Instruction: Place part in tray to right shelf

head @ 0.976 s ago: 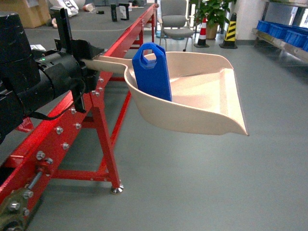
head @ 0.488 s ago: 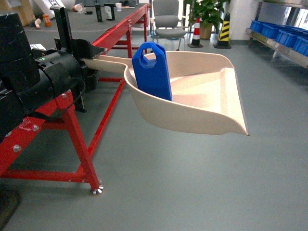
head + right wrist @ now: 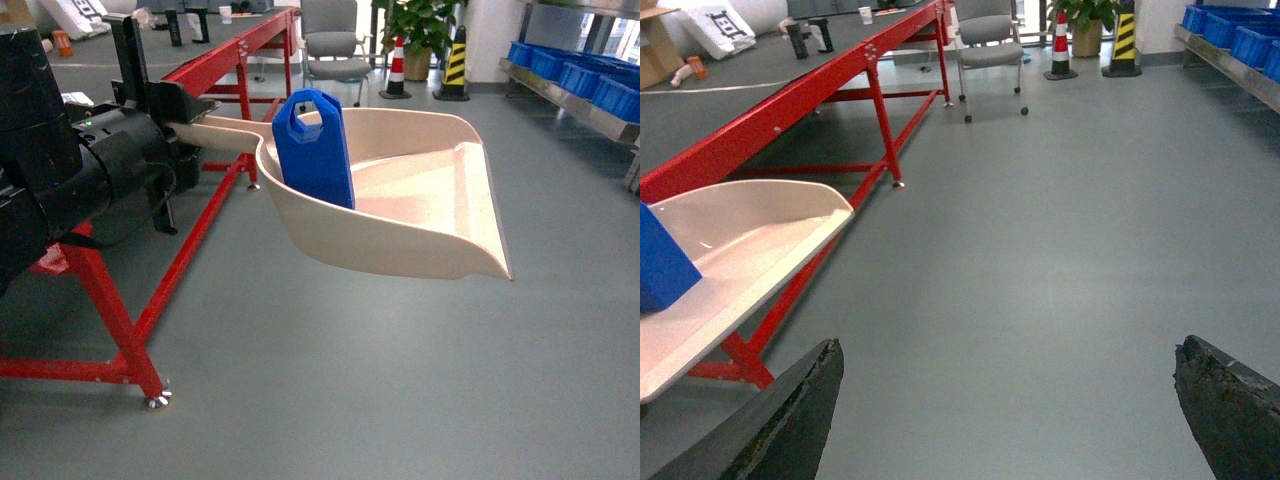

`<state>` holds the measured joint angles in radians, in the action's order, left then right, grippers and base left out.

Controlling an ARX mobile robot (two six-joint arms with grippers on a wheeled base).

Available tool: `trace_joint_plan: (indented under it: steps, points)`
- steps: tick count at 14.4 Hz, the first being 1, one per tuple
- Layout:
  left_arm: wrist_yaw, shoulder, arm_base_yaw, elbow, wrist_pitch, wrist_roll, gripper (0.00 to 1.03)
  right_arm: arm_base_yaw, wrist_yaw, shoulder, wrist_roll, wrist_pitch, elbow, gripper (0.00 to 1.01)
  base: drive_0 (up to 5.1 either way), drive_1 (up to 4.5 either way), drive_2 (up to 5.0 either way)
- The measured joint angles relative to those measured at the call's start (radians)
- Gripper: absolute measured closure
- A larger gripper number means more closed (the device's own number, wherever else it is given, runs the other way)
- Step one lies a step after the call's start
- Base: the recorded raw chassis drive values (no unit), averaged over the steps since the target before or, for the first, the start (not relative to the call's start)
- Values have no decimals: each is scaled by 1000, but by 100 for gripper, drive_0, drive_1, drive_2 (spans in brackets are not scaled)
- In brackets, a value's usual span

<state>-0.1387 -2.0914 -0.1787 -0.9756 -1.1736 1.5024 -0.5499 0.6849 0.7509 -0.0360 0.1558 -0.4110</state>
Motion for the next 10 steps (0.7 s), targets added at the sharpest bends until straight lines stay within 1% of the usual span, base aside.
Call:
trace_joint_plan:
  steps: [8, 9, 10]
  points:
    - [-2, 0, -2, 0, 3, 1, 90, -1, 0, 0, 0, -2, 0, 3, 495, -250, -250]
    - [-2, 0, -10, 0, -3, 1, 90, -1, -4, 0, 0, -3, 0, 3, 494, -251, -251]
    - [-14, 0, -18, 0, -1, 2, 90, -1, -4, 0, 0, -1, 0, 3, 494, -251, -251]
